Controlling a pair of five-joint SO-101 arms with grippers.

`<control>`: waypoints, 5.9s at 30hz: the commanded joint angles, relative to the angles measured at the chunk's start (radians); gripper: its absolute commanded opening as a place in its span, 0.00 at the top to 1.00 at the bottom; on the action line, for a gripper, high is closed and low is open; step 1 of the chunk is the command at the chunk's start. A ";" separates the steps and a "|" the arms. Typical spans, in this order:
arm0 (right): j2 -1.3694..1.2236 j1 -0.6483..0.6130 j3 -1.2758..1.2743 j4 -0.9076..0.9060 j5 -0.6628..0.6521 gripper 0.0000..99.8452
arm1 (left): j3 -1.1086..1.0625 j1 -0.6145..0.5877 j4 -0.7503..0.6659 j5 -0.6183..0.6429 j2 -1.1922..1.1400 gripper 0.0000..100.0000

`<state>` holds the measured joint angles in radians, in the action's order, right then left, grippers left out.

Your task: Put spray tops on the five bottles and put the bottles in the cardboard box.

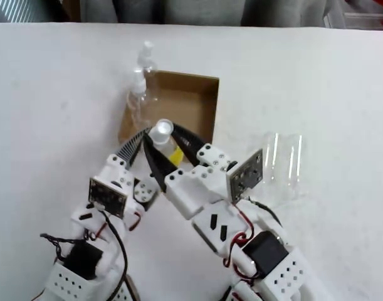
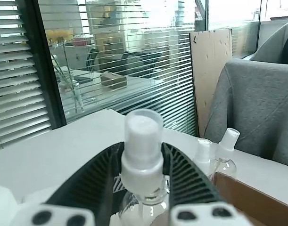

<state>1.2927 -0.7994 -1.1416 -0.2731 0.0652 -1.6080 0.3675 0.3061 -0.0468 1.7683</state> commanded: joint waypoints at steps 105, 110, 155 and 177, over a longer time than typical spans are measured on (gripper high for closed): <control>0.360 0.656 -0.425 -0.634 -0.463 0.81 | 0.367 -0.223 -1.293 0.133 -1.627 0.97; 0.360 0.656 -0.445 -0.630 -0.468 0.81 | 0.407 -0.225 -1.344 0.120 -1.725 0.97; 0.360 0.656 -0.451 -0.630 -0.468 0.81 | 0.479 -0.237 -1.448 0.124 -1.982 0.97; 0.360 0.656 -0.451 -0.630 -0.468 0.81 | 0.477 -0.243 -1.448 0.124 -1.980 0.97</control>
<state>1.6441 -0.1427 -1.5973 -0.9221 -0.3905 -1.1462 0.1174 -1.1239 0.0821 -0.2263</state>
